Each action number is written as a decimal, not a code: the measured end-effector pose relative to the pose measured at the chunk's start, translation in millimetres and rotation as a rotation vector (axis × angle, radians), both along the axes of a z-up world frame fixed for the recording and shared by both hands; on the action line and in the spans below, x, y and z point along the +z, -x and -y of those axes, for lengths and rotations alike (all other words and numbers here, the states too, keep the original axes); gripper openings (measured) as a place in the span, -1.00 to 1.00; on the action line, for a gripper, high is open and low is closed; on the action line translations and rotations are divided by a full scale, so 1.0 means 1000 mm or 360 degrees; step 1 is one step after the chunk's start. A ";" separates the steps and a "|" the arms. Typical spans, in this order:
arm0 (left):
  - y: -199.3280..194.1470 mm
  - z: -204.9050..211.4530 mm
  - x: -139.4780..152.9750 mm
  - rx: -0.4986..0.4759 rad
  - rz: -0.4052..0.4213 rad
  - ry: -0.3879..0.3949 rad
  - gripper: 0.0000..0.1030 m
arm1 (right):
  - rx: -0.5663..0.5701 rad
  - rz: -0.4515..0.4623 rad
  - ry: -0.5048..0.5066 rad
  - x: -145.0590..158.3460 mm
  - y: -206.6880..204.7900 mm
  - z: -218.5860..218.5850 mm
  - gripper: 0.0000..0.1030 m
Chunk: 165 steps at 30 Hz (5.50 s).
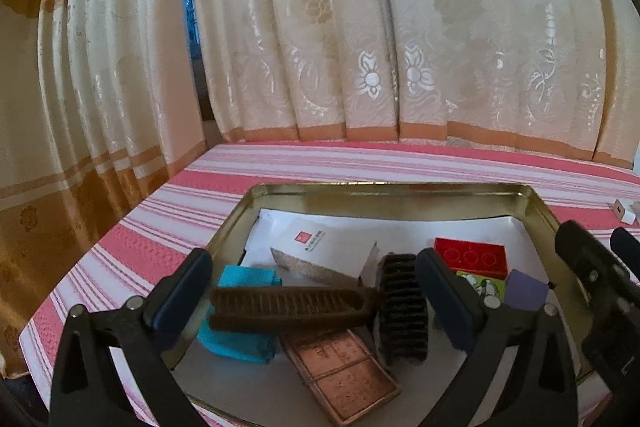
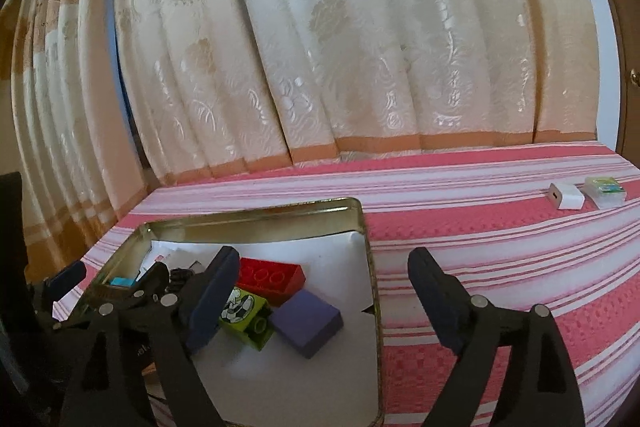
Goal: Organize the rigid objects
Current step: 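Lower the brush and purple block into the tray and open both grippers, then move both grippers from the tray toward the white plug and clear box, then close the right gripper on the clear floss box while the left gripper approaches the white plug, then grasp the white plug with the left gripper and lift it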
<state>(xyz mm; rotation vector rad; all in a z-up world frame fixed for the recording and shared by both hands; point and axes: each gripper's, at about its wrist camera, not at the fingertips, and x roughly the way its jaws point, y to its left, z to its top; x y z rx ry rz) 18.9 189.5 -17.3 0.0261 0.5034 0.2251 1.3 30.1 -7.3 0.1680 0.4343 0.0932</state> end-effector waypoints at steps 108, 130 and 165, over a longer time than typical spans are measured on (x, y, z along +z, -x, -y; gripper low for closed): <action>-0.023 0.313 0.005 -0.0670 -0.0124 -0.0005 1.00 | -0.0741 -0.0211 -0.0010 -0.016 -0.002 0.351 0.85; -0.088 0.354 -0.016 -0.0693 -0.0454 0.0231 0.99 | -0.0528 -0.0619 -0.0041 -0.044 -0.104 0.387 0.85; -0.155 0.423 -0.033 -0.0795 -0.0681 0.0204 0.74 | -0.0740 -0.0369 -0.0103 -0.017 -0.079 0.424 0.61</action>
